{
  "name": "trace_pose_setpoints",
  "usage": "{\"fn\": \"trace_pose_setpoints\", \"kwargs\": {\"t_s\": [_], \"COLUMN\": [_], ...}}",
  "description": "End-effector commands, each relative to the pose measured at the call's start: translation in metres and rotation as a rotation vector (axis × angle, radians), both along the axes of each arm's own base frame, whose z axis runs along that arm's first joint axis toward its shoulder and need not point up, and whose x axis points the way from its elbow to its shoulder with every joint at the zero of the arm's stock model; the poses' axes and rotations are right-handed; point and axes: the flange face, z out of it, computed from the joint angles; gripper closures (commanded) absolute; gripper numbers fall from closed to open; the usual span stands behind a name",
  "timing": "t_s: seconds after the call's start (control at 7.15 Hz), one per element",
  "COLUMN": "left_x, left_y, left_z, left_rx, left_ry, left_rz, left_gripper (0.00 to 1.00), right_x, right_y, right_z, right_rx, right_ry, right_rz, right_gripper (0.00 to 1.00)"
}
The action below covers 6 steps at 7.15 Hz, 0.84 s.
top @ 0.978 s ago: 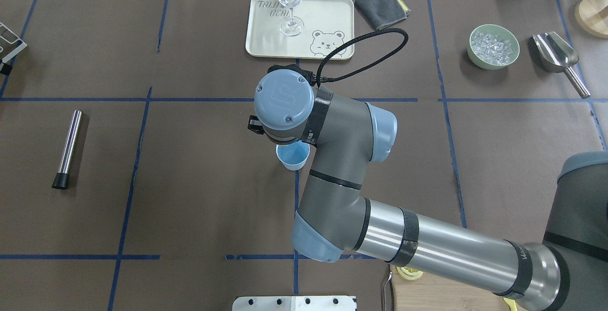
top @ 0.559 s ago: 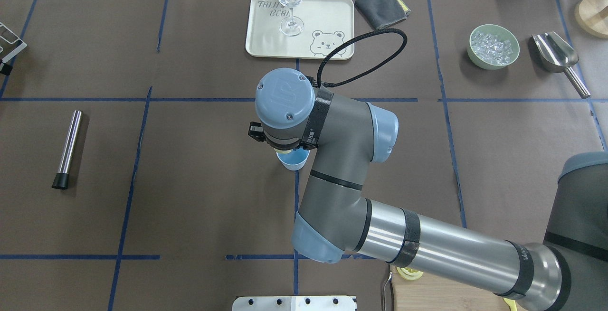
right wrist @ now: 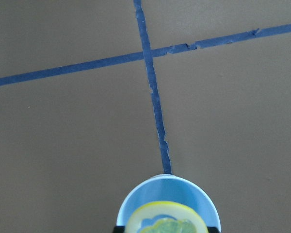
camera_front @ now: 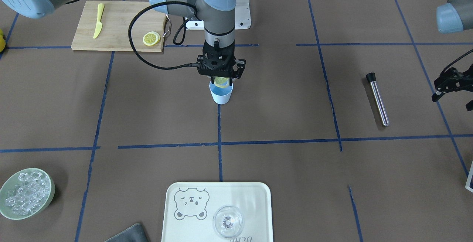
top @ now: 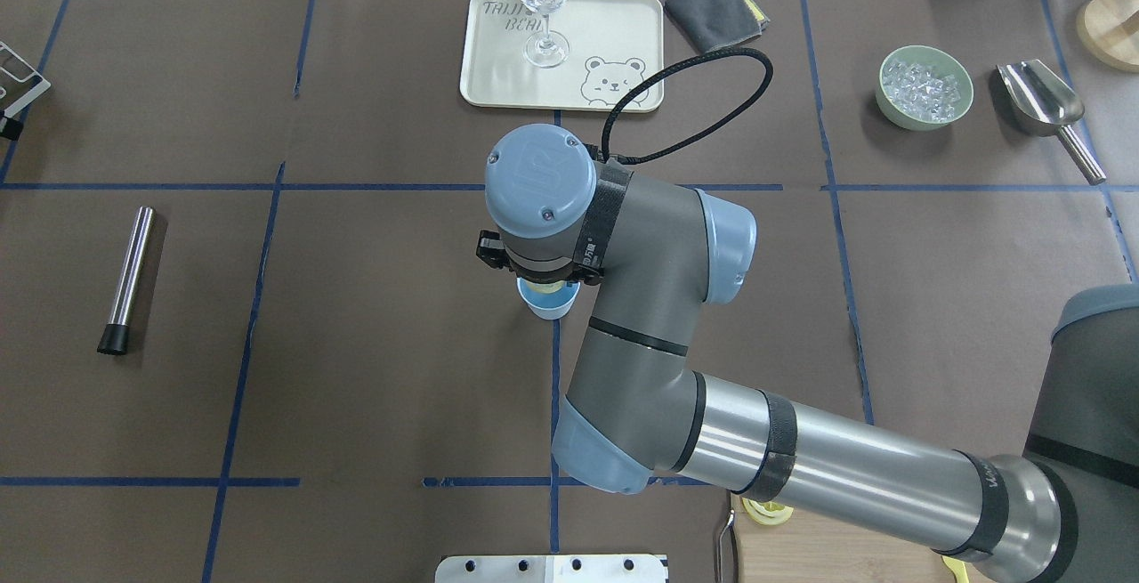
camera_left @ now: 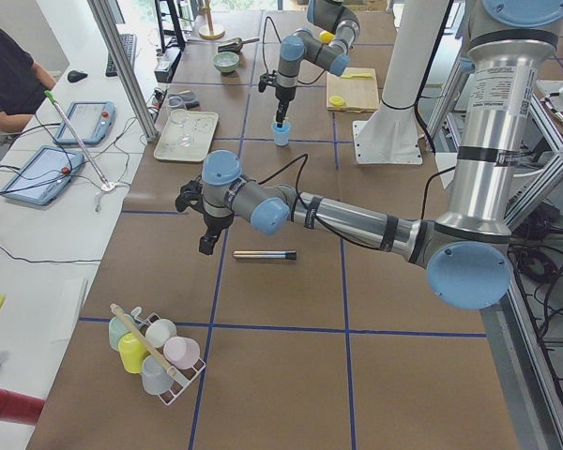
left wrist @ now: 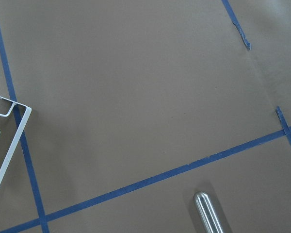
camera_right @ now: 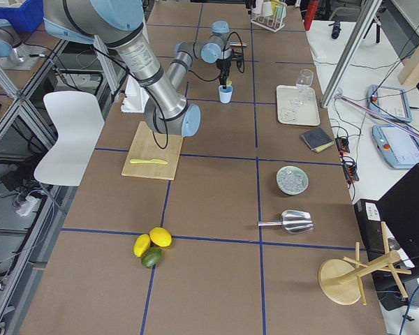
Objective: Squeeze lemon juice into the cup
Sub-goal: 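Lower the lemon slice into the blue cup and open the right gripper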
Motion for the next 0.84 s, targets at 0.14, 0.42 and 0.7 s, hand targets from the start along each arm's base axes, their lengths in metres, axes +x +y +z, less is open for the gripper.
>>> {"fn": "trace_pose_setpoints", "kwargs": {"t_s": [0.14,0.42,0.7], "left_x": [0.0,0.001,0.032], "left_y": [0.0,-0.001,0.001], "left_z": [0.001,0.003,0.008], "left_rx": [-0.002,-0.008,-0.115], "left_ry": [-0.001,-0.002,0.019], "left_rz": [0.0,-0.002,-0.029], "left_gripper": [0.0,0.0,0.0], "right_x": [0.007,0.028,0.1], "right_y": [0.002,0.001,-0.01], "right_z": [0.004,0.005,0.041], "right_rx": [0.002,0.006,0.036], "right_ry": [-0.005,-0.027,-0.041], "right_rz": [-0.001,0.007,-0.028], "right_gripper": [0.0,0.0,0.0]}}
